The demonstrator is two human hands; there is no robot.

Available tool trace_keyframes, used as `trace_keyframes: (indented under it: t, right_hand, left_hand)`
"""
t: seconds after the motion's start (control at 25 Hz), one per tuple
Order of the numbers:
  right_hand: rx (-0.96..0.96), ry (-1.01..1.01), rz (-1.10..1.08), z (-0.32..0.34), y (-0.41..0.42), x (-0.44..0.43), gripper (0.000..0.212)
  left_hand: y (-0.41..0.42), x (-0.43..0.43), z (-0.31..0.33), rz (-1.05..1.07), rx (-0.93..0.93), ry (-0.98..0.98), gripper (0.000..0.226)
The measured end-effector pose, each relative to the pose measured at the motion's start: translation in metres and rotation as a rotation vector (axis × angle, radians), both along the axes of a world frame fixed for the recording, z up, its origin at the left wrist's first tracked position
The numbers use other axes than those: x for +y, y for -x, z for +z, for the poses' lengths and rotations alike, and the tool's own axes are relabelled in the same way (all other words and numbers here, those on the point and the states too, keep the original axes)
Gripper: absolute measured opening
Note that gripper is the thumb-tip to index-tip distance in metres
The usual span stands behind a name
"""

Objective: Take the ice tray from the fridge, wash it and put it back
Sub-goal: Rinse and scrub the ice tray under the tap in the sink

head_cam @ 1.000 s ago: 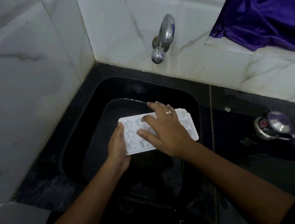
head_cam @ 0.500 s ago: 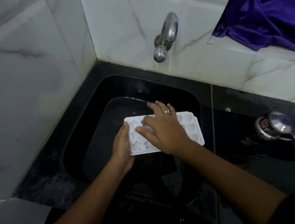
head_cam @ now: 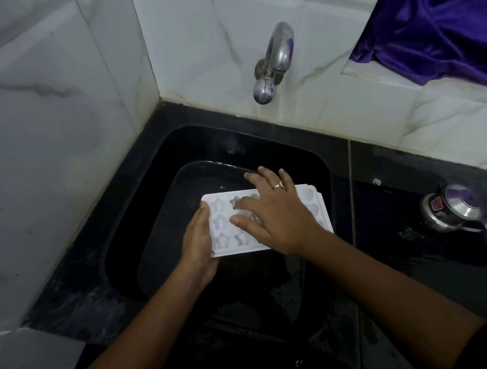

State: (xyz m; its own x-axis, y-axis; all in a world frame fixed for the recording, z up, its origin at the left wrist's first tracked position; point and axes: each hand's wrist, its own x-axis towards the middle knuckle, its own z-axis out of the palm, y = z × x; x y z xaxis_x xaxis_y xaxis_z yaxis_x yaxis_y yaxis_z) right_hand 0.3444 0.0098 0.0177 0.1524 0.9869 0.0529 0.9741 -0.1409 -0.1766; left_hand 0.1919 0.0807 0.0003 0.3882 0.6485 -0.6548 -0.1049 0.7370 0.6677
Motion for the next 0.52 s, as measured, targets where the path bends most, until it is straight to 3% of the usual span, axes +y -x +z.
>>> trace_keyframes:
  t: [0.52]
  right_hand:
    - [0.032, 0.028, -0.021, 0.000, 0.007, -0.002, 0.071]
  left_hand:
    - [-0.003, -0.002, 0.003, -0.009, 0.012, -0.021, 0.051]
